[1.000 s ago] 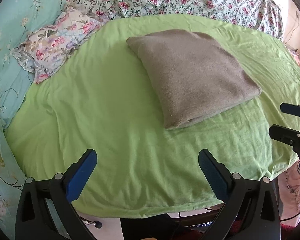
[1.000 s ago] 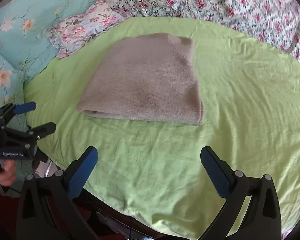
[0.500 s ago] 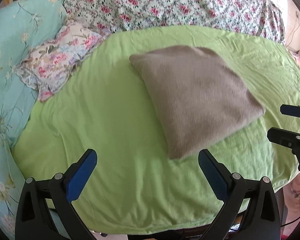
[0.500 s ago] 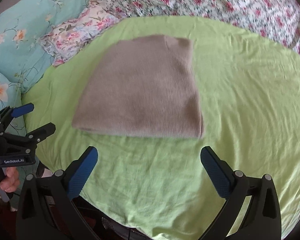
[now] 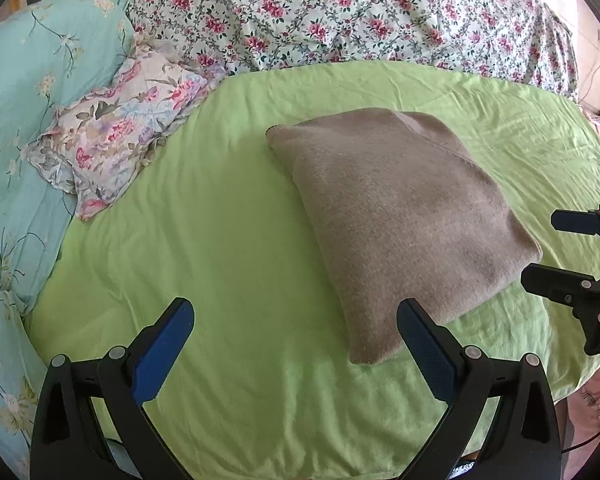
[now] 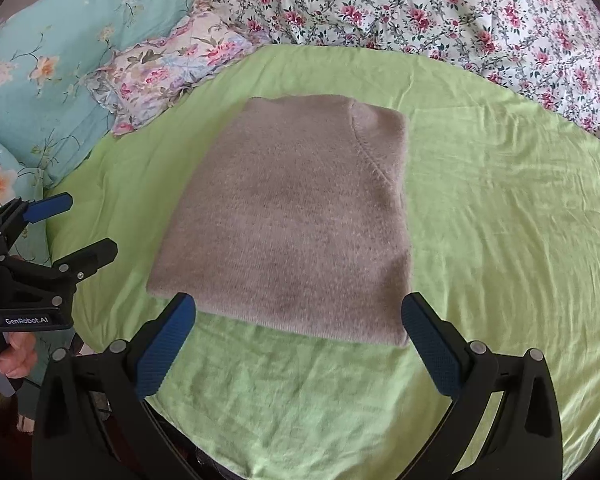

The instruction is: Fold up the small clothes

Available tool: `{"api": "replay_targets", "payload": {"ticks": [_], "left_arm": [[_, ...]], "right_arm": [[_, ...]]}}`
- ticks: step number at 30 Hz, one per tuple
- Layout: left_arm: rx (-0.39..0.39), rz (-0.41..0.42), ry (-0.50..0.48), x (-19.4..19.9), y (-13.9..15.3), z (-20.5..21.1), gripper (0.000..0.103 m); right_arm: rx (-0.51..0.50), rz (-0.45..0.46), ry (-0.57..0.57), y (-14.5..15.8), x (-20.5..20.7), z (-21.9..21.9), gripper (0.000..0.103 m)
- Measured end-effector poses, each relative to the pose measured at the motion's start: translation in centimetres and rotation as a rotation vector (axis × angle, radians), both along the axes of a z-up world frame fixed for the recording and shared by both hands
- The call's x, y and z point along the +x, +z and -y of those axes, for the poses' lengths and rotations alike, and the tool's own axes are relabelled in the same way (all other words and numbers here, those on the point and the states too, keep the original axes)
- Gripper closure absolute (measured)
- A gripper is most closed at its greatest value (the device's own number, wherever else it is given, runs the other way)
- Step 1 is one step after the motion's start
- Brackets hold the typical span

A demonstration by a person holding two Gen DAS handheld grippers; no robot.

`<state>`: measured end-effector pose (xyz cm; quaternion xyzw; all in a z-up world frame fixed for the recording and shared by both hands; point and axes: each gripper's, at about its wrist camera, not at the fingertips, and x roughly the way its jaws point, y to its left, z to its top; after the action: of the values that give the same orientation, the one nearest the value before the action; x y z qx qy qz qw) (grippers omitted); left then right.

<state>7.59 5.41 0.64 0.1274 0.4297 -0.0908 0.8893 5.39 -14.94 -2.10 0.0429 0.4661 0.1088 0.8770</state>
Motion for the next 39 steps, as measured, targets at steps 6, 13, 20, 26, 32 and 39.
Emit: {"api": "replay_targets", "payload": {"ticks": [6, 13, 20, 26, 32, 39], "left_arm": [[0.005, -0.007, 0.011, 1.1, -0.3, 0.1, 0.001], [0.004, -0.017, 0.021, 2.2, -0.7, 0.3, 0.001], [-0.001, -0.027, 0.024, 2.7, -1.0, 0.7, 0.001], [0.001, -0.032, 0.017, 2.9, -1.1, 1.1, 0.001], [0.002, -0.032, 0.010, 2.9, -1.2, 1.4, 0.001], [0.002, -0.032, 0.010, 3.0, -1.1, 1.5, 0.001]], "right_arm": [[0.004, -0.010, 0.010, -0.4, 1.1, -0.3, 0.001], [0.017, -0.026, -0.002, -1.0, 2.3, 0.4, 0.001], [0.028, -0.038, -0.012, -1.3, 2.8, 0.9, 0.001], [0.027, -0.042, -0.011, -1.6, 2.8, 0.9, 0.001], [0.032, -0.040, -0.020, -1.7, 2.8, 1.0, 0.001], [0.032, -0.033, -0.018, -1.3, 3.1, 1.2, 0.001]]}}
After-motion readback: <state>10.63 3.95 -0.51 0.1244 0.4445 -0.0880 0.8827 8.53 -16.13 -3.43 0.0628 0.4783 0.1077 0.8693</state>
